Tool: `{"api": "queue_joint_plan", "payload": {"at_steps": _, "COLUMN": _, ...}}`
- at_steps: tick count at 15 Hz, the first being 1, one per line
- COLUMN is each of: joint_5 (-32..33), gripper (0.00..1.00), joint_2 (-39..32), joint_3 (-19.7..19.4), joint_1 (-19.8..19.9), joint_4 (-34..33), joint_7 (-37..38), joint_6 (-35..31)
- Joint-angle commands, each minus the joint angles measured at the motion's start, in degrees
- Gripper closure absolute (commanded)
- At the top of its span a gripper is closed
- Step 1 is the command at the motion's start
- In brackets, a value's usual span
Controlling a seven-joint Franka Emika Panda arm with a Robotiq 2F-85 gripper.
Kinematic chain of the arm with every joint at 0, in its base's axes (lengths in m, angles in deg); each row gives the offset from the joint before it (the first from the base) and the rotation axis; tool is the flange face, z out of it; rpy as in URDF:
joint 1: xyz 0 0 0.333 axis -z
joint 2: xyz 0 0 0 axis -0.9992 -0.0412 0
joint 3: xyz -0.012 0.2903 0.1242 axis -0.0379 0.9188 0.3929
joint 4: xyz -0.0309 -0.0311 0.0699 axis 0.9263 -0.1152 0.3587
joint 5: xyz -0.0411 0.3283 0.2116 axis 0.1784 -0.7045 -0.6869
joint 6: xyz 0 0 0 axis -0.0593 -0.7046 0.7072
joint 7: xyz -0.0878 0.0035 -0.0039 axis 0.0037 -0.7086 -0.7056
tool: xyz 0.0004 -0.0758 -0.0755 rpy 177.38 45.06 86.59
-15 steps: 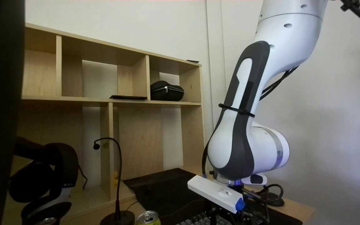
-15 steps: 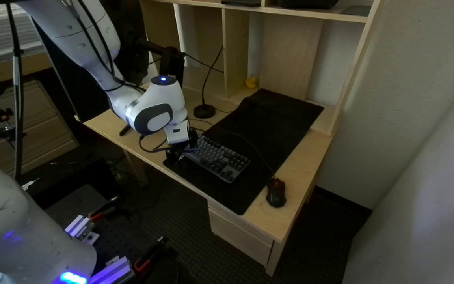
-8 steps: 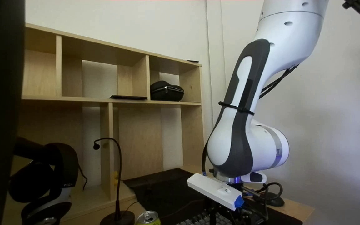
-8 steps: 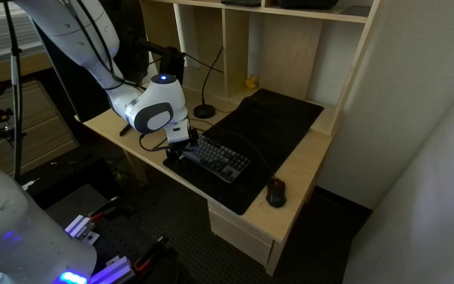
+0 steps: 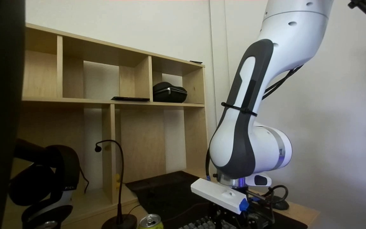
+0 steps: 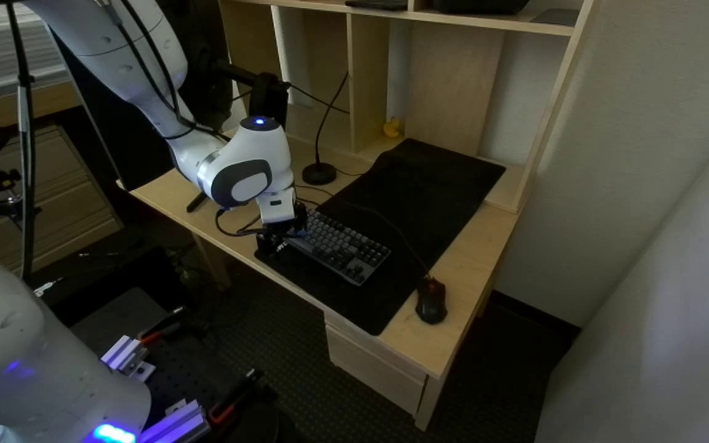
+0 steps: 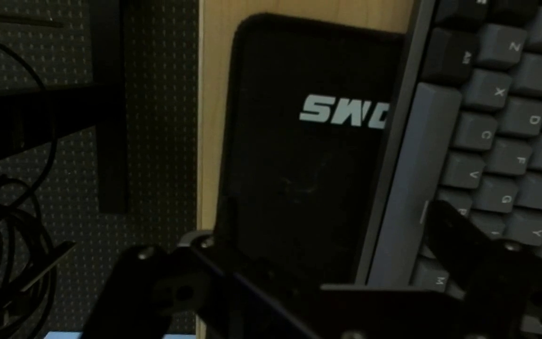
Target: Press on the keyboard then slightly move the mouse to the right
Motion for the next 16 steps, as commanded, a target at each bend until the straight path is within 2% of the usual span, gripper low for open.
{"api": "queue_joint_plan", "payload": {"at_steps": 1, "joint_5": -0.6, "gripper": 0.00, "joint_2": 0.4, "joint_3": 0.0, "joint_1": -0.1, "joint_4": -0.2, "joint_7": -0.3, "joint_6": 1.9}}
{"api": "queue_joint_plan", "payload": {"at_steps": 6, "joint_5": -0.7, "gripper": 0.00, "joint_2": 0.5, "joint_3": 0.1, "joint_1": 0.0, "joint_4": -0.3, "joint_7": 0.5, "joint_6": 4.3}}
{"api": "queue_joint_plan", "payload": {"at_steps": 9, "joint_5": -1.1, "gripper": 0.00, "joint_2": 0.1, "joint_3": 0.4, "joint_1": 0.1, "joint_4": -0.2, "joint_7": 0.2, "joint_6": 1.7}}
{"api": "queue_joint_plan", "payload": {"at_steps": 16, "joint_5": -0.6, "gripper": 0.00, "joint_2": 0.1, "joint_3": 0.1, "joint_1": -0.2, "joint_4": -0.3, "joint_7": 0.4, "joint_6": 2.4}}
